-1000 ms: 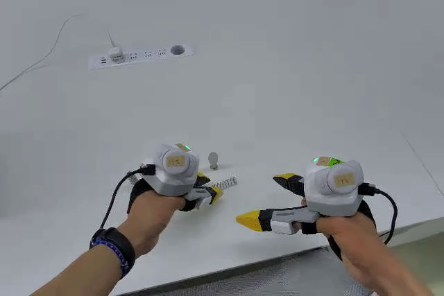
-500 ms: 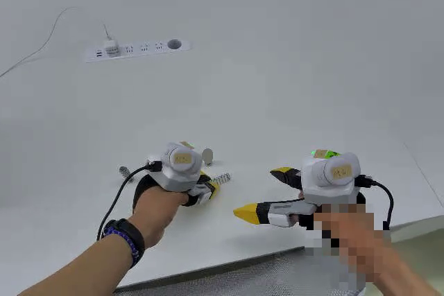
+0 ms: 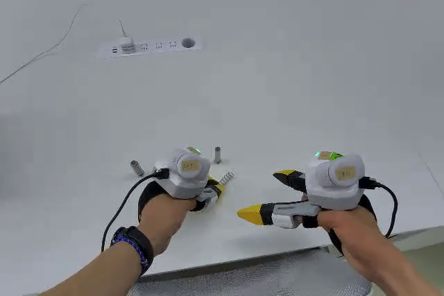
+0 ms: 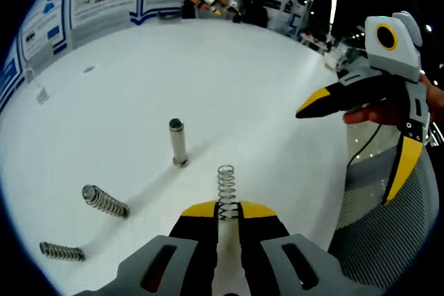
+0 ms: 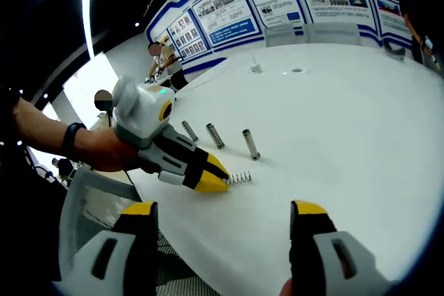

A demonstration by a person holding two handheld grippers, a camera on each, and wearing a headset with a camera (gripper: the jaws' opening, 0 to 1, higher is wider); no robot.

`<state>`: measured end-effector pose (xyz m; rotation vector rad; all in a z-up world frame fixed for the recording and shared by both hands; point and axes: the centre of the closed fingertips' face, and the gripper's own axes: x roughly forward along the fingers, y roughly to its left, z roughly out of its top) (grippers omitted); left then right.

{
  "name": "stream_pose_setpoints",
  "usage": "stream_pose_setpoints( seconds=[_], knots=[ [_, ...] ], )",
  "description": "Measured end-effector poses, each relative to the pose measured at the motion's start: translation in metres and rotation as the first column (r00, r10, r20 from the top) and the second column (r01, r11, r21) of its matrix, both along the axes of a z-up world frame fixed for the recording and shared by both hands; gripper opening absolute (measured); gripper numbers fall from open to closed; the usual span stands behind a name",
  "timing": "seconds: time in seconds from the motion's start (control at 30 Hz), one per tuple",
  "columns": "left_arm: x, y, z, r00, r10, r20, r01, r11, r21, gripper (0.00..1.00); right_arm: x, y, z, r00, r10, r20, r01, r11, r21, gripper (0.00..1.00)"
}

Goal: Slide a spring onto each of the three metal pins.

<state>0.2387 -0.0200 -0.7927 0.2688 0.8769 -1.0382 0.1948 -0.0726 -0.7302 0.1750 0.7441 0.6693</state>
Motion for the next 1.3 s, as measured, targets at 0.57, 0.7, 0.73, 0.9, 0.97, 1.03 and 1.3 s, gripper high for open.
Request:
stream_pose_setpoints(
  seconds=[0.57, 0.7, 0.73, 0.9, 0.97, 1.03, 1.3],
  knots=[
    [-0.006, 0.050, 0.020, 0.996, 0.085, 0.015, -0.084, 0.996, -0.030, 0.10, -0.004, 0.022, 0.001, 0.999, 0.051, -0.006, -0.051, 0.998, 0.032, 0.77],
    [-0.007, 0.057, 0.025, 0.995, 0.099, 0.018, -0.098, 0.994, -0.039, 0.10, -0.005, 0.026, 0.002, 0.998, 0.058, -0.008, -0.058, 0.998, 0.041, 0.77],
    [-0.008, 0.057, 0.027, 0.995, 0.100, 0.018, -0.099, 0.994, -0.042, 0.10, -0.005, 0.027, 0.003, 0.998, 0.060, -0.011, -0.060, 0.997, 0.046, 0.76],
    [-0.011, 0.062, 0.033, 0.994, 0.112, 0.011, -0.111, 0.992, -0.067, 0.10, -0.005, 0.031, 0.004, 0.998, 0.060, -0.017, -0.058, 0.995, 0.076, 0.75],
    [-0.013, 0.064, 0.036, 0.993, 0.113, 0.015, -0.112, 0.991, -0.072, 0.10, -0.004, 0.032, 0.005, 0.998, 0.062, -0.016, -0.061, 0.995, 0.080, 0.74],
    [-0.016, 0.066, 0.039, 0.994, 0.111, 0.018, -0.109, 0.991, -0.076, 0.10, -0.004, 0.034, 0.006, 0.998, 0.067, -0.017, -0.065, 0.994, 0.086, 0.74],
    [-0.026, 0.070, 0.053, 0.994, 0.111, 0.011, -0.109, 0.988, -0.106, 0.10, 0.001, 0.043, 0.018, 0.997, 0.076, -0.011, -0.074, 0.986, 0.149, 0.64]
  ],
)
